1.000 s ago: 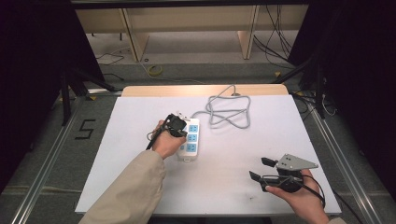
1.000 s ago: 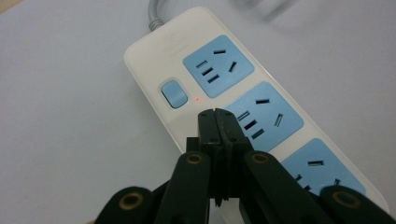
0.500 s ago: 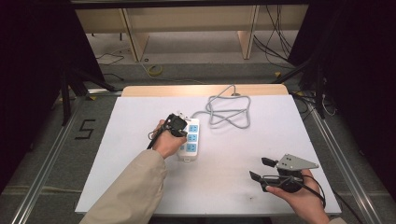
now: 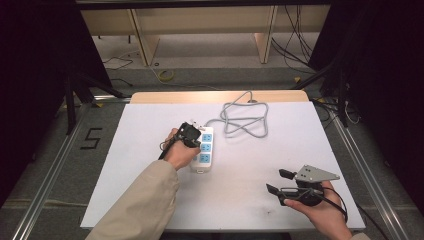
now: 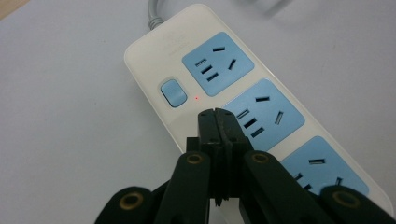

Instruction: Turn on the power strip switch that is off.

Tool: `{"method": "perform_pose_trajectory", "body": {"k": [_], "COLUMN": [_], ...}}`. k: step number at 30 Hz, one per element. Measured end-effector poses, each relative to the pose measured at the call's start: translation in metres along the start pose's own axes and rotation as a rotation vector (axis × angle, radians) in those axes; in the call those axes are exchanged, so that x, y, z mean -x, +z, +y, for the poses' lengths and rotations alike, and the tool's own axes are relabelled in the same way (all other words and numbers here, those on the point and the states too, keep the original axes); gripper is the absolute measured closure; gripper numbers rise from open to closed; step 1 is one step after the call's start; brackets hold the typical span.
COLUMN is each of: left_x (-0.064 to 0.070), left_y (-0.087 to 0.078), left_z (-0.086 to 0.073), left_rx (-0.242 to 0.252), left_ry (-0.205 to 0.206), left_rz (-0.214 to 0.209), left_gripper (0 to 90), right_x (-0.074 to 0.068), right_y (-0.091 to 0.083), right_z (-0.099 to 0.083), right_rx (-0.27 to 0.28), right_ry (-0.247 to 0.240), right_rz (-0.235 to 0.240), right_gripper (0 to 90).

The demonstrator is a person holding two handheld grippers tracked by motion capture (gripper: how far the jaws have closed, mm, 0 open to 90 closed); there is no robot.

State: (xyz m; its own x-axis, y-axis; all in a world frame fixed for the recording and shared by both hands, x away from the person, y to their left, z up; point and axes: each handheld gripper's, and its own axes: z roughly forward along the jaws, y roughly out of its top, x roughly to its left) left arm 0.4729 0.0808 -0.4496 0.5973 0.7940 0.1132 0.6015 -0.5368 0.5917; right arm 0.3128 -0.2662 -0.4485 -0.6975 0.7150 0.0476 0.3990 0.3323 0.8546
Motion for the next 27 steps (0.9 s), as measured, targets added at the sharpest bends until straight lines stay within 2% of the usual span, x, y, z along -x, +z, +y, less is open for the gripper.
{"method": "perform_pose_trajectory", "body": {"k": [3,11,19,23,27], "left_x": [-0.001,-0.001,0.0043,0.0052,0.0029], "left_y": [-0.0002,0.0003,0.0011,0.0016,0.0013], "left_z": [0.0,0.001,0.0021,0.0021,0.0018], "left_rx": [-0.003,-0.008,-0.017,-0.022,-0.02], "left_ry": [-0.011,0.009,0.025,0.037,0.027], "left_rz": [-0.009,-0.013,0.023,0.028,0.015], "left_gripper": [89.9,90.0,90.0,90.0,90.0], "right_x": [-0.0003,0.0003,0.0012,0.0013,0.0013], "right_y": [-0.0007,-0.0004,-0.0006,-0.0013,-0.0011], "right_z": [0.0002,-0.0001,-0.0004,-0.0003,-0.0004], "right_rx": [-0.002,0.0,-0.006,-0.002,-0.002], "right_ry": [0.0,0.0,0.002,0.001,0.003], "right_rz": [0.0,-0.001,-0.006,-0.008,-0.009], "right_gripper": [30.6,30.6,30.6,30.6,30.6]}}
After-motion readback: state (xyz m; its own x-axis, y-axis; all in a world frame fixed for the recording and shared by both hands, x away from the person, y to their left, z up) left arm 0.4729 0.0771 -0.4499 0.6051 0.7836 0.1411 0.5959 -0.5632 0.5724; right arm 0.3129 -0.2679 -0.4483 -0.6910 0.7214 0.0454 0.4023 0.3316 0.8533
